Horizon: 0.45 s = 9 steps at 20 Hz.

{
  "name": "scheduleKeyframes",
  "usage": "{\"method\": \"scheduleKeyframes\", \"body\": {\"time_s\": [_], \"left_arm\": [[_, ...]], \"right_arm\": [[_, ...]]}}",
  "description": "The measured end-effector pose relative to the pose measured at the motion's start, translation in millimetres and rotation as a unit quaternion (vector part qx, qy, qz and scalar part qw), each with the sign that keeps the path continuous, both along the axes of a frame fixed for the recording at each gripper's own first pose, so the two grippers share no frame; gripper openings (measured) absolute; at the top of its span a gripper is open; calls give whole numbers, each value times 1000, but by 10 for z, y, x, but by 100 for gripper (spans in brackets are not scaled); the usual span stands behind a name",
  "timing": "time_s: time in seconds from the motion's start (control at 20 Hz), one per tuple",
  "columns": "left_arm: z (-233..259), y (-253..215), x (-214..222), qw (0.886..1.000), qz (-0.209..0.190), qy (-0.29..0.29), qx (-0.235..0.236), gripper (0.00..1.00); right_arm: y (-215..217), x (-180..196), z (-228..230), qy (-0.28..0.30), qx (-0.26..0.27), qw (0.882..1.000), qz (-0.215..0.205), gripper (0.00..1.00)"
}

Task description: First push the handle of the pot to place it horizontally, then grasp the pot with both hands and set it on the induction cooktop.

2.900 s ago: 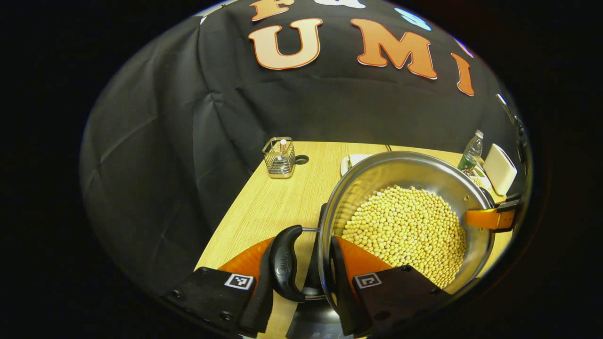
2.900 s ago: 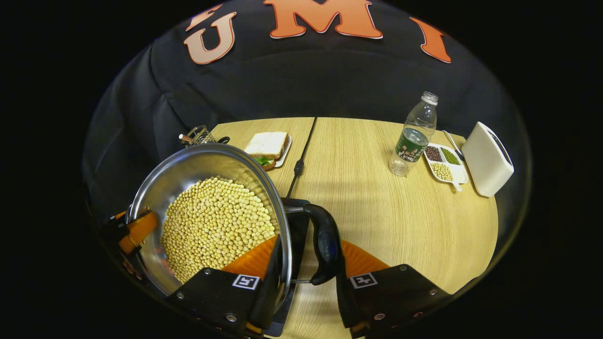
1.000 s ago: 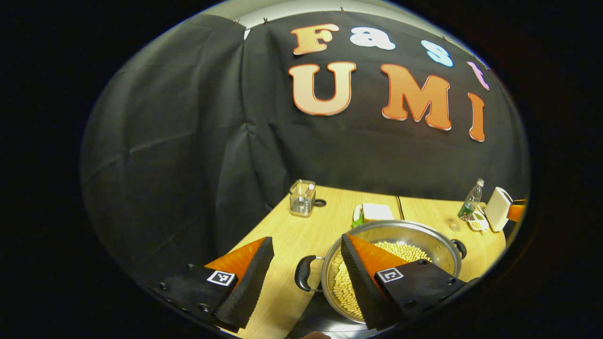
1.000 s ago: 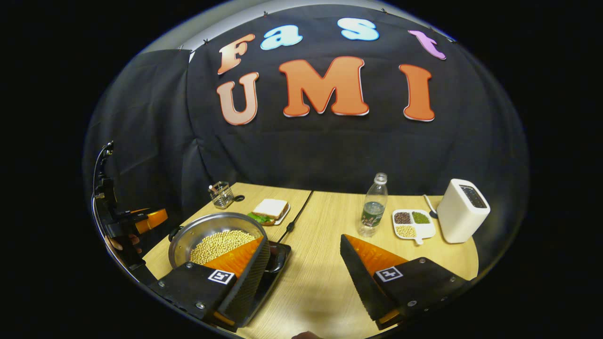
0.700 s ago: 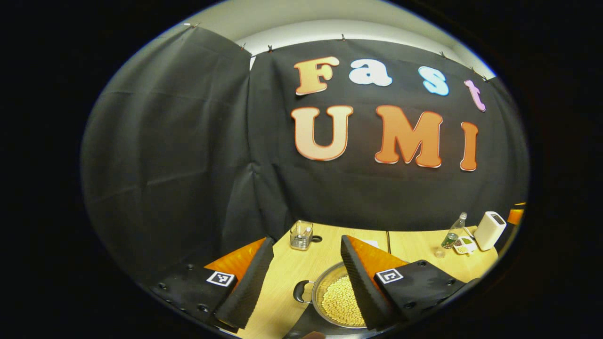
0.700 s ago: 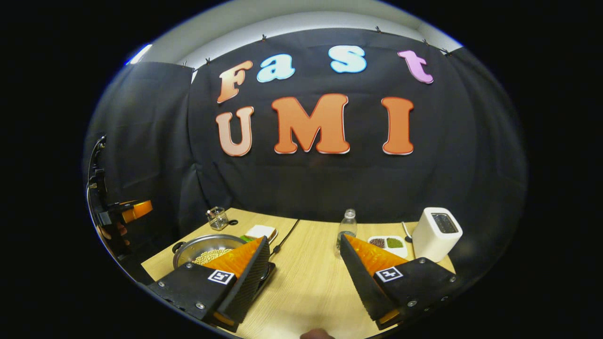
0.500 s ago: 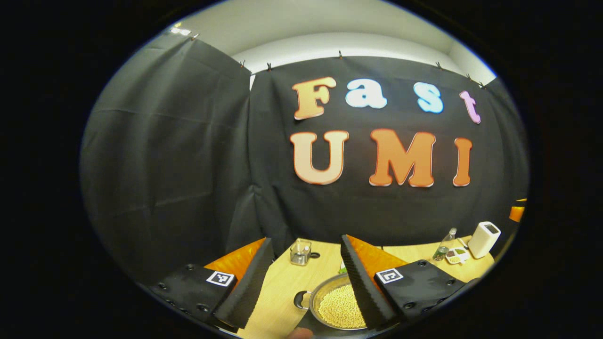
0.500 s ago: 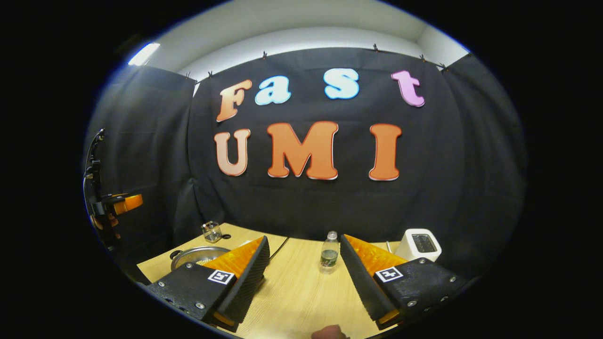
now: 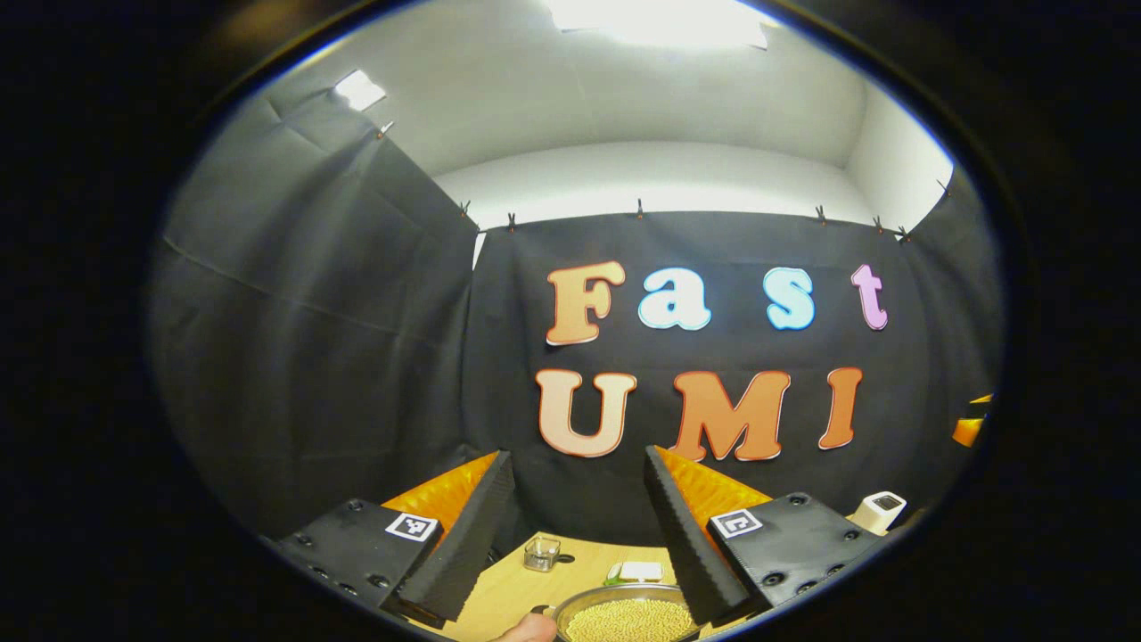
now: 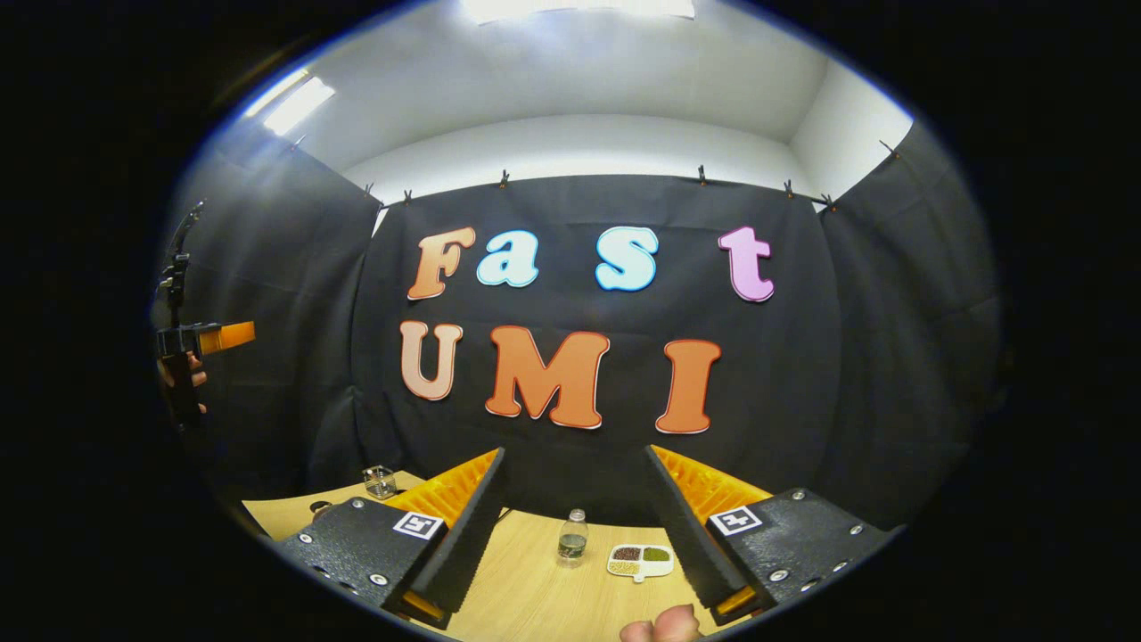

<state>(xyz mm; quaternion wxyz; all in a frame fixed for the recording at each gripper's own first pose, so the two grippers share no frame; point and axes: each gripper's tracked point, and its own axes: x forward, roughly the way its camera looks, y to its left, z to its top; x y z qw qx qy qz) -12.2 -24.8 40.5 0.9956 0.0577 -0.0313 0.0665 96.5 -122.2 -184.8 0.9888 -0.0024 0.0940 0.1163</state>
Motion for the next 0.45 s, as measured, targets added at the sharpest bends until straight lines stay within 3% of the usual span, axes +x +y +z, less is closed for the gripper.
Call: {"method": "scheduleKeyframes", "body": {"time_s": [0.15, 0.2, 0.35, 0.45], "left_arm": [[297, -185, -78, 999, -25, -25, 2, 98], [330, -309, -101, 999, -50, -22, 1, 98], [379, -447, -133, 997, -75, -17, -23, 99], [428, -406, -143, 997, -69, -18, -26, 99]], "right_arm": [[-37, 48, 222, -23, 5, 1000, 2, 89], [-38, 41, 272, -24, 3, 1000, 8, 98], [-22, -31, 432, -32, 12, 999, 23, 93], [-39, -30, 547, -51, 14, 998, 20, 93]]}}
